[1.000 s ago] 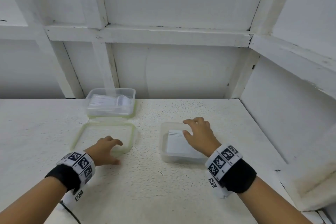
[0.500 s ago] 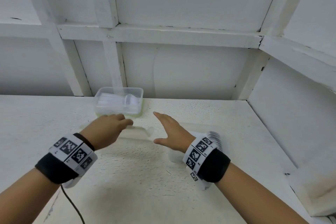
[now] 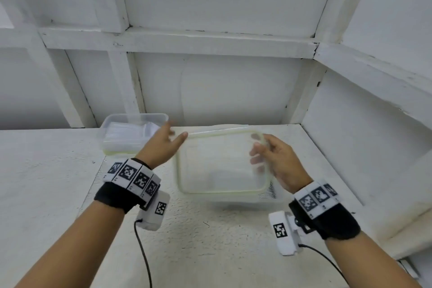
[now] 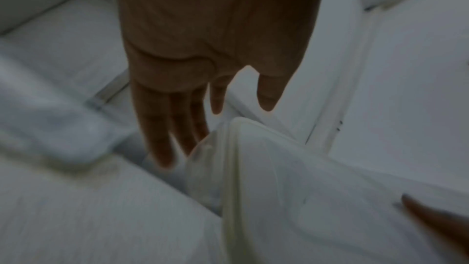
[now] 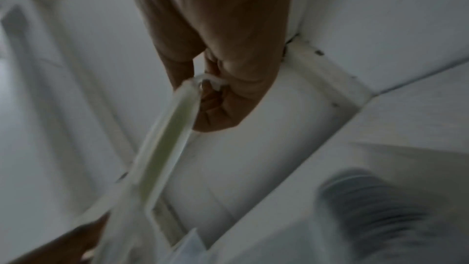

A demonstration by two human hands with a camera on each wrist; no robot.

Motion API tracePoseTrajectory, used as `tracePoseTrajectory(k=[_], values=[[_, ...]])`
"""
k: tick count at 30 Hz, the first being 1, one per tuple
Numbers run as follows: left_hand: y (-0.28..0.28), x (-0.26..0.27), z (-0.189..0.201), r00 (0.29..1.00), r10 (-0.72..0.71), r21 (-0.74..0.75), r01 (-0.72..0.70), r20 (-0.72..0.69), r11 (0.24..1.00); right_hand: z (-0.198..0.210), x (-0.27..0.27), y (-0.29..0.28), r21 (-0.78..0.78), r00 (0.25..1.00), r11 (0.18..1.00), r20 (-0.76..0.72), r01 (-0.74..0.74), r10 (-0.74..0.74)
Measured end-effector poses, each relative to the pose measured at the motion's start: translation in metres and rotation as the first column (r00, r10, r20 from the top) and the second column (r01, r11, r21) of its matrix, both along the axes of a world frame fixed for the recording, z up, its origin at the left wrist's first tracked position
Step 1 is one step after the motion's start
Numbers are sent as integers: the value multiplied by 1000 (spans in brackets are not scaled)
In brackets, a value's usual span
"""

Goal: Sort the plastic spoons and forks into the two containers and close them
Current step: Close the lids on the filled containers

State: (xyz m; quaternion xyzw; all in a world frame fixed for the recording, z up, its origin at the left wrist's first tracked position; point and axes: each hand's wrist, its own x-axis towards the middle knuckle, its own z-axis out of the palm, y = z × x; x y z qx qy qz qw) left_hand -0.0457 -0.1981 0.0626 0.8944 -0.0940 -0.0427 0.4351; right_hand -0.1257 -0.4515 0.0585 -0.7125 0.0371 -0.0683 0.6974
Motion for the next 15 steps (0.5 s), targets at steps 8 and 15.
tracePoseTrajectory(k=[8, 15], values=[[-40, 4, -56, 920, -34, -261, -76, -390, 962, -54, 17, -61, -162, 902, 924, -212, 347, -376], [-54, 11, -70, 932, 35, -127, -87, -361, 988, -75, 35, -67, -484, 856, 830, -270, 276, -442]])
